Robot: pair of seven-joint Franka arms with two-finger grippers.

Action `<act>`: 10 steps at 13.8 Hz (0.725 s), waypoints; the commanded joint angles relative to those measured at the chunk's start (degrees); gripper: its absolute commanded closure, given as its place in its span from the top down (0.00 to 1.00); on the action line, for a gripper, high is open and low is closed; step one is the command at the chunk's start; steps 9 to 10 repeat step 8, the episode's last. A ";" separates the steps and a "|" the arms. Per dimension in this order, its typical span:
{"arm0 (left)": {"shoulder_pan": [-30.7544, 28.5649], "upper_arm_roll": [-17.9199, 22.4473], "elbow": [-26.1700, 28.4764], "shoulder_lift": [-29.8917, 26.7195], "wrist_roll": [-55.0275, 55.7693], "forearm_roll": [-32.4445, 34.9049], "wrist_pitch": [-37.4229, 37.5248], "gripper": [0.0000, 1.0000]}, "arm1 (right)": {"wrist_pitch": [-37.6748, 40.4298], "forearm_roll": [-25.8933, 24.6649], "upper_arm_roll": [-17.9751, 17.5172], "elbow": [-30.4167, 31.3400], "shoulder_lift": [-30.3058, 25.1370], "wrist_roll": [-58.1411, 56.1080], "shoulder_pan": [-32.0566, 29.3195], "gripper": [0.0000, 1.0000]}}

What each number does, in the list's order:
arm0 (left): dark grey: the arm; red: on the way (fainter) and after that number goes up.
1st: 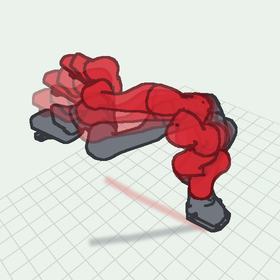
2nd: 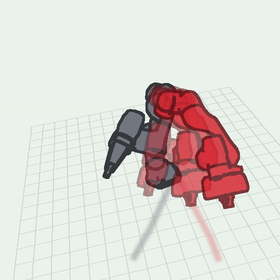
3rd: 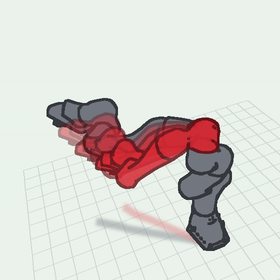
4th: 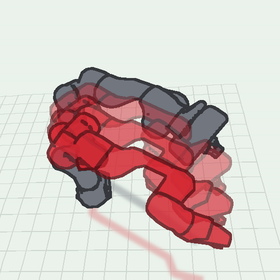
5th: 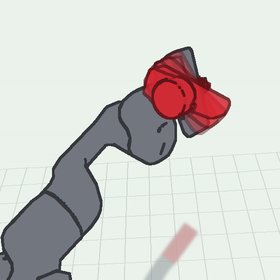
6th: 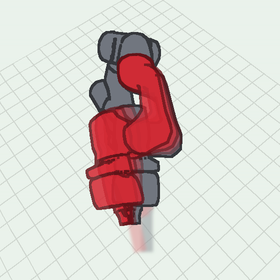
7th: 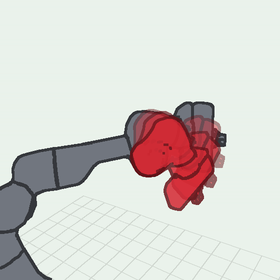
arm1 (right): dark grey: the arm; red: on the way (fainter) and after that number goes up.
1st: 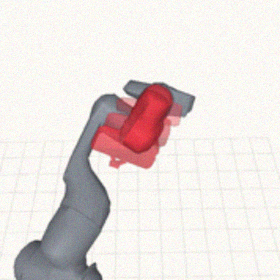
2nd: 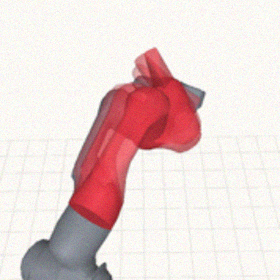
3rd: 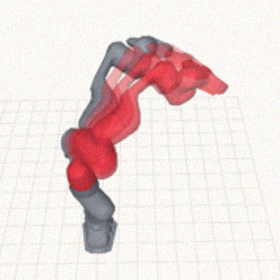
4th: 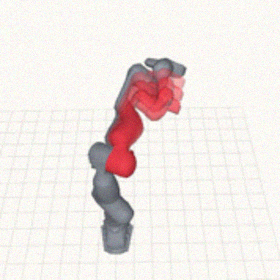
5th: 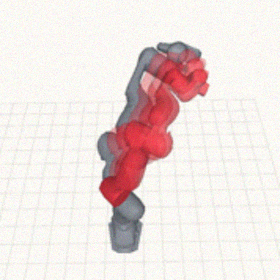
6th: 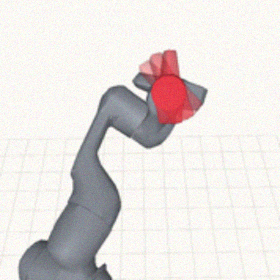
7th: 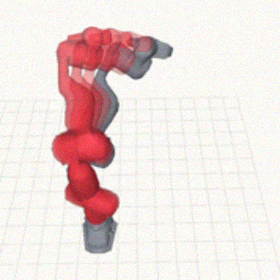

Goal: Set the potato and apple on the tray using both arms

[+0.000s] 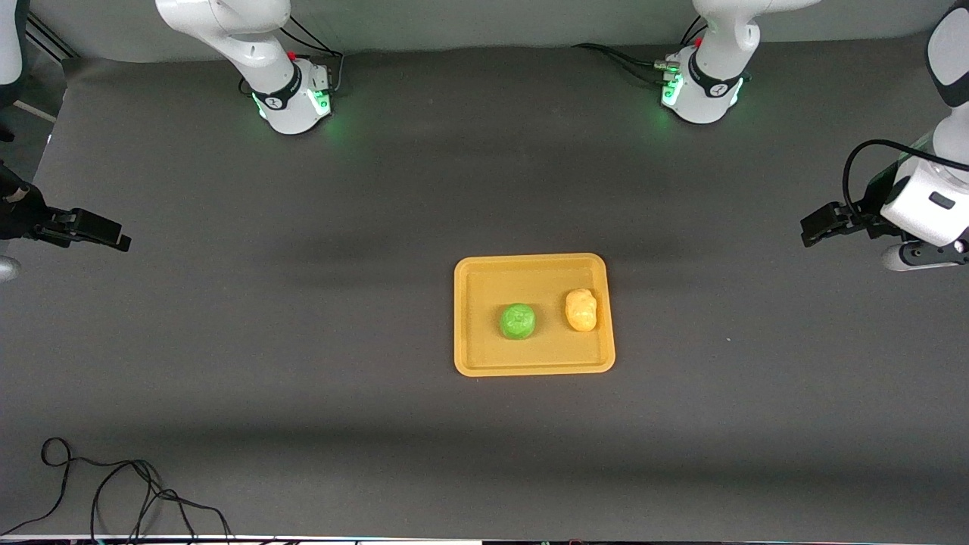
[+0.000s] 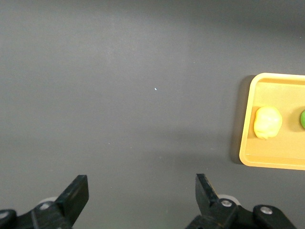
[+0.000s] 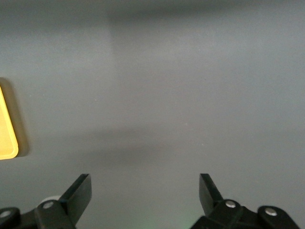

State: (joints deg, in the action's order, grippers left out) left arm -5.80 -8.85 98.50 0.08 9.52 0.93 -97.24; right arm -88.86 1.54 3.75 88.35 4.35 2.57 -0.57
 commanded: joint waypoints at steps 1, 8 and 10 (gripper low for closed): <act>0.26 0.33 0.47 -0.52 -0.03 -0.41 -0.23 1.00 | 0.88 0.31 0.29 -0.37 -0.84 -1.25 0.31 1.00; 0.26 0.33 0.47 -0.52 -0.03 -0.41 -0.23 1.00 | 0.88 0.30 0.29 -0.37 -0.84 -3.10 0.31 1.00; 0.26 0.33 0.47 -0.52 -0.03 -0.41 -0.23 1.00 | 0.88 0.30 0.29 -0.37 -0.84 -3.10 0.31 1.00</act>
